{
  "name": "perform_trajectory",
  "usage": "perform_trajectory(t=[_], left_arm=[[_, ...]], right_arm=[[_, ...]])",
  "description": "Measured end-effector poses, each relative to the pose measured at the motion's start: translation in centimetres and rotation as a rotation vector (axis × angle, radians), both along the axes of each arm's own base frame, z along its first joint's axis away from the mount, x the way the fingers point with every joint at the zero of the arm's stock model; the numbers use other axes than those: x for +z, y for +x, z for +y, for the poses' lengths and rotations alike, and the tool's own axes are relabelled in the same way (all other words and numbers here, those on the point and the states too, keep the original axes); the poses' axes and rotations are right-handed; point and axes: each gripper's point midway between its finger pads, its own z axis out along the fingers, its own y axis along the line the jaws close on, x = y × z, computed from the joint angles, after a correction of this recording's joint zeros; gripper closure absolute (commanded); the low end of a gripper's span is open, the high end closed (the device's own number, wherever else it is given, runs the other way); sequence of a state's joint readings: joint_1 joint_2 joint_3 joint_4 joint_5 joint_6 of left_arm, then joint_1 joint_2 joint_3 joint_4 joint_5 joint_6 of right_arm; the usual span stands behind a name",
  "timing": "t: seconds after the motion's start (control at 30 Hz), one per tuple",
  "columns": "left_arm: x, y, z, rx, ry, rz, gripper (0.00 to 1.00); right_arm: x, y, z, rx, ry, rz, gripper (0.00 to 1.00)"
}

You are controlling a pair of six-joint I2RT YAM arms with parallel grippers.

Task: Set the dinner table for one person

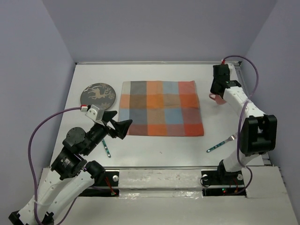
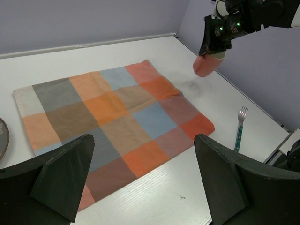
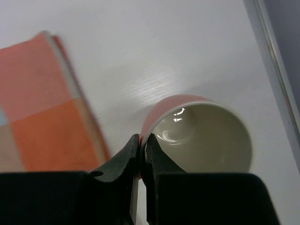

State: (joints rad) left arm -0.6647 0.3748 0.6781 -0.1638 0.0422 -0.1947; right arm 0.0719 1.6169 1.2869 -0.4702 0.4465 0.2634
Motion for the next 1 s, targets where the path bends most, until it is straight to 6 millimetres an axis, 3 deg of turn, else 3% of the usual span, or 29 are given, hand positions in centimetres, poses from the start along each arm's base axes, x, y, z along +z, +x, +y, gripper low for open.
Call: perform_trajectory(t=[0.2, 0.37, 0.57, 0.7, 1.0], left_arm=[[0.6, -0.1, 0.7, 0.027, -0.017, -0.022, 0.01], [0.6, 0.1, 0.9, 0.04, -0.016, -0.023, 0.01], [0.7, 0.1, 1.1, 0.045, -0.019, -0.027, 0.01], [0.7, 0.2, 1.3, 0.057, -0.018, -0.026, 0.01], [0.7, 0.4, 1.5, 0.076, -0.018, -0.026, 0.01]], right_arm=[[4.4, 3.5, 9.2, 0.271, 0.021, -0.079, 1.0], [4.9, 6.5, 13.2, 0.392, 0.007, -0.073, 1.0], [1.5, 8.8, 15.3, 0.459, -0.01, 0.021, 1.0], [-0.4, 9.2, 16.1, 0.486, 0.013, 0.072, 1.0], [-1.5, 9.9, 16.9, 0.506, 0.033, 0.098, 1.0]])
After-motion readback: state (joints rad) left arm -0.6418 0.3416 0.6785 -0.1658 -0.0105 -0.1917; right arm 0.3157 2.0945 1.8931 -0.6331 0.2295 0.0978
